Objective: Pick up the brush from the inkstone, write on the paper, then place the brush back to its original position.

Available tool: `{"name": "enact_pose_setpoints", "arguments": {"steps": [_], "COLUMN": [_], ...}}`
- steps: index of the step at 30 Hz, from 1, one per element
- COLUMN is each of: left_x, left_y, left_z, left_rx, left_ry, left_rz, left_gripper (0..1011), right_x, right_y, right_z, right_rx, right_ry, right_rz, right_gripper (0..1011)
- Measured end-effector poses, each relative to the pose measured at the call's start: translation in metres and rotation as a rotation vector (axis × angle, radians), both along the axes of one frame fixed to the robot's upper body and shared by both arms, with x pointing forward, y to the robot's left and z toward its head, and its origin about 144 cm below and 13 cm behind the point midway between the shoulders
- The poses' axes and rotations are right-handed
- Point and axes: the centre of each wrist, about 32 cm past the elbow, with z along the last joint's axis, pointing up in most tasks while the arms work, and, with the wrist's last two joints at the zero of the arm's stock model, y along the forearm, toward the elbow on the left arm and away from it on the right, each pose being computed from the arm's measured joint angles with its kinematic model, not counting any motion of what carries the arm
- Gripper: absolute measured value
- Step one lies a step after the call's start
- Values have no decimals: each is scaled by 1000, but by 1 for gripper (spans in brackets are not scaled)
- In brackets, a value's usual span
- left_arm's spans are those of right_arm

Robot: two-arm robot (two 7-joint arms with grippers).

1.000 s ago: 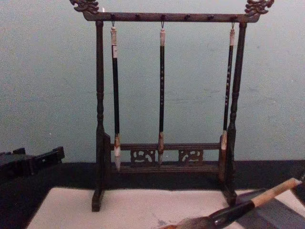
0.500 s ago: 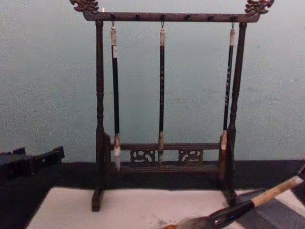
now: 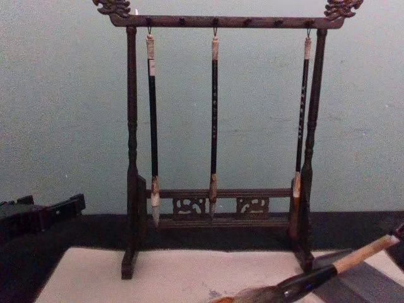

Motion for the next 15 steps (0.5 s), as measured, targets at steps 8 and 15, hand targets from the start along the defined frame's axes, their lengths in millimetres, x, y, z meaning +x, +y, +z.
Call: {"name": "enact_pose_setpoints", "arguments": {"steps": [8,15], "left_x": [0,0], "left_y": [0,0], "left_z": [0,0], "left_rx": [0,0], "left_ry": [0,0], "left_rz": [0,0], "left_gripper": [1000,1002], "right_x": [5,9], "right_y": [5,7], "right_z": [-6,-8], "right_rx": [37,55], "right_ry": [16,22], "right_rz": [7,12], "right_gripper": [1001,1001]}}
